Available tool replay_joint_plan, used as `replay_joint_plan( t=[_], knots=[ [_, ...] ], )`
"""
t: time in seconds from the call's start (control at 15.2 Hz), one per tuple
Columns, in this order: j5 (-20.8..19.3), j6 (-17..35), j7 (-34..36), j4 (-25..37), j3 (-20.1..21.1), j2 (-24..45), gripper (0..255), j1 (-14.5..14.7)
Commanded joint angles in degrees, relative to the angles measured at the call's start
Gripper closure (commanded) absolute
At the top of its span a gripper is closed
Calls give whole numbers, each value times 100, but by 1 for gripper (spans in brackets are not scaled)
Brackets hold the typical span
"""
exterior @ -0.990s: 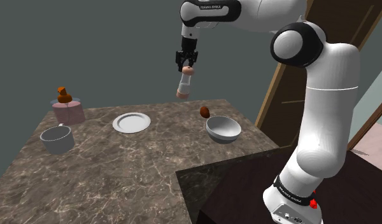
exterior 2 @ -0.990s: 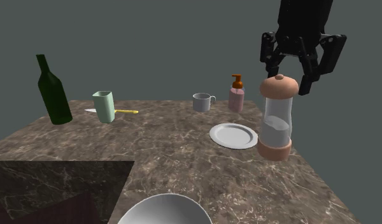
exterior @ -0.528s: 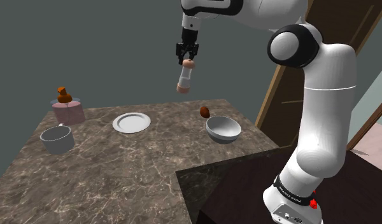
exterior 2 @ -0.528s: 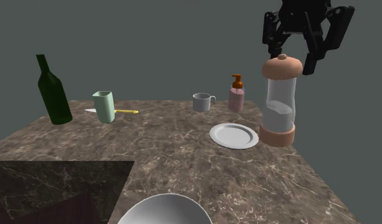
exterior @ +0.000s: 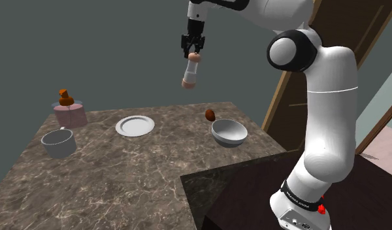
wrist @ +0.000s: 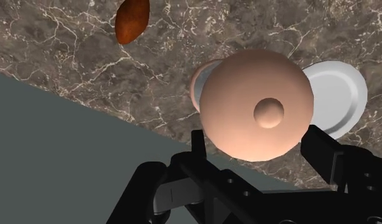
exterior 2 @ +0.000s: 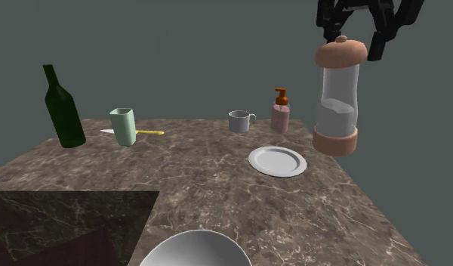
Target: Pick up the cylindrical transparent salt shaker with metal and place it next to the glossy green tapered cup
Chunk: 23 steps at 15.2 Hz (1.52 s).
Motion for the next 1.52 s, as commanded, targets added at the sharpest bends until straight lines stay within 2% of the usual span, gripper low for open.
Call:
replay_joint_plan(
  t=[0.0, 0.26, 0.4, 0.53, 0.59, 0.66, 0.73, 1.06, 1.45],
  knots=[
    [14, -294, 12, 476, 3, 185, 255, -17],
    [48, -885, 34, 1512, 13, 629, 255, -68],
    [-26, -440, 212, 375, 37, -70, 255, 159],
    [-86, -176, 413, -363, 83, -552, 255, 354],
    [-112, -75, 520, -663, 112, -755, 255, 446],
    [-81, -184, 401, -298, 85, -492, 255, 341],
    [-81, -184, 401, -298, 85, -492, 0, 341],
    [-185, 1028, 674, -2265, 37, -1182, 0, 407],
    [-281, 2184, 1031, -3849, -6, -1529, 0, 437]
  ],
)
